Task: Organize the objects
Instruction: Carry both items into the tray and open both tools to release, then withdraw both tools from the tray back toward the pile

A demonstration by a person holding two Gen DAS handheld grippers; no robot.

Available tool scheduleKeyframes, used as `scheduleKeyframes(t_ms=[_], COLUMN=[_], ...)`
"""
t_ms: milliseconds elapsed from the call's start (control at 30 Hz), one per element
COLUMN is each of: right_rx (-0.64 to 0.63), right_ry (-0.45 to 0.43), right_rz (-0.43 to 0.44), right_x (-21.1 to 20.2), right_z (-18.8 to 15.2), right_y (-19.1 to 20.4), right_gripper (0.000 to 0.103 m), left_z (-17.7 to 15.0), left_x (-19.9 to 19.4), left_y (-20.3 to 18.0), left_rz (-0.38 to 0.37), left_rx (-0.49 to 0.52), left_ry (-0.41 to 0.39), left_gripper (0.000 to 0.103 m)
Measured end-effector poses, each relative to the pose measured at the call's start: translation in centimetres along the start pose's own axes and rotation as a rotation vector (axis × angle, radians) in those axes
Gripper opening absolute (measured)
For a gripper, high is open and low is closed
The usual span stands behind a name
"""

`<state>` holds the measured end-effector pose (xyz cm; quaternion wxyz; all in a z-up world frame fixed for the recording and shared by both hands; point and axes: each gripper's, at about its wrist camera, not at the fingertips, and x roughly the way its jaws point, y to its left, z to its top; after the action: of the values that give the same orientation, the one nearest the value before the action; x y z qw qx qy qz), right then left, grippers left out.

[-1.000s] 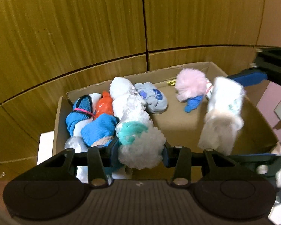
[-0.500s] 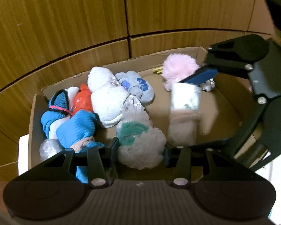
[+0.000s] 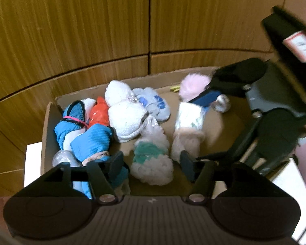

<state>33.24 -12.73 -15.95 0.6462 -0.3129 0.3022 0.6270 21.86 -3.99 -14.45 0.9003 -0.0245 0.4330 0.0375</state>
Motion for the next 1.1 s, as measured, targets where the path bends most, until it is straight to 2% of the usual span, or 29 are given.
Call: scheduleKeyframes(t_ms=[33, 100, 333, 567, 767, 933, 1100], right_rx=[0.006, 0.017, 0.006, 0.003, -0.002, -0.012, 0.016], right_ry=[0.003, 0.011, 0.089, 0.106, 0.097, 0.092, 0.033], right_rz=[0.012, 0.027, 0.065, 0.034, 0.005, -0.015, -0.027], right_x=[0.1, 0.4, 1.9, 1.5, 0.4, -0.5, -3.1], right_z=[0.1, 0.5, 2.3, 2.4, 3.1, 3.7, 3.6], right_y=[-0.1, -0.3, -0.4, 0.5, 0.9, 1.7, 2.9], right_gripper=[0.087, 0.087, 0.088, 0.094, 0.099, 0.099, 0.102], left_z=[0.0, -0.2, -0.8, -3.0, -3.9, -4.5, -5.0], left_x=[-0.4, -1.3, -3.4, -3.6, -4.1, -4.6, -5.5], left_y=[0.0, -0.1, 0.5, 1.9, 2.7, 2.8, 2.9], left_rz=[-0.006, -0.004, 0.002, 0.008, 0.002, 0.004, 0.018], left_rx=[-0.004, -0.014, -0.059, -0.124, -0.148, -0.162, -0.169], left_ry=[-0.012, -0.045, -0.101, -0.082, -0.077, -0.075, -0.083], left_gripper=[0.073, 0.082, 0.083, 0.083, 0.083, 0.083, 0.083])
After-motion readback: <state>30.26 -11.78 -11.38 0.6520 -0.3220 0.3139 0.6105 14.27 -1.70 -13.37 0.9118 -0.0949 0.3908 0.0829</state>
